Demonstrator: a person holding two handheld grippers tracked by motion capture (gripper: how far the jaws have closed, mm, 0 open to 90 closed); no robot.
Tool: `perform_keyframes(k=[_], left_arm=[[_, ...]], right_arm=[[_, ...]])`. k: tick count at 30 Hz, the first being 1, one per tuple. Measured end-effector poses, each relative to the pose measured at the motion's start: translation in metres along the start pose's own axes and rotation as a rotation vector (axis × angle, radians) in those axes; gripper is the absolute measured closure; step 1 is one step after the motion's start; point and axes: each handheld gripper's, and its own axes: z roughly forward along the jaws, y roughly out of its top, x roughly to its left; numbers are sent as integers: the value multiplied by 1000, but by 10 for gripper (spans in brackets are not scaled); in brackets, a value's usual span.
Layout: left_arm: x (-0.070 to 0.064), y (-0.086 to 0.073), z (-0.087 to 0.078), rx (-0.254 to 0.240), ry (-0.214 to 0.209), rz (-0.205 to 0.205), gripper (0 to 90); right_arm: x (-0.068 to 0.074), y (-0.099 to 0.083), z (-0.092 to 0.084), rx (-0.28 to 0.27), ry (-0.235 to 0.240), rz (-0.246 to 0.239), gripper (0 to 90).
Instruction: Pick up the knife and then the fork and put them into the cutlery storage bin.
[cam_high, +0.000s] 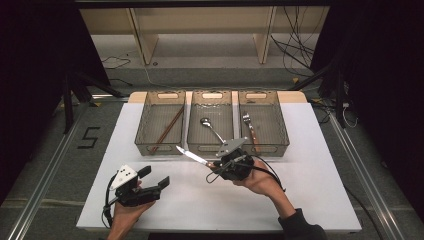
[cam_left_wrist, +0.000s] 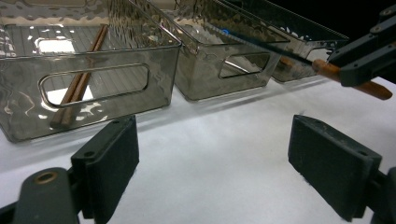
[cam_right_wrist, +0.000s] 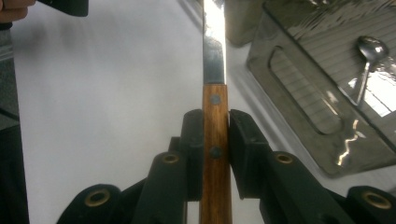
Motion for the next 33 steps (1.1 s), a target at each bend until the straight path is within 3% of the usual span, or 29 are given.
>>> perform_keyframes(k=[17,33], left_arm=[[0,0,1,-2,-3,-3,162],[0,0,1,-1,-2,-2,162]], right_arm=[[-27,-8,-26,-68,-81,97,770],[-51,-18,-40,-112,-154,193,770]])
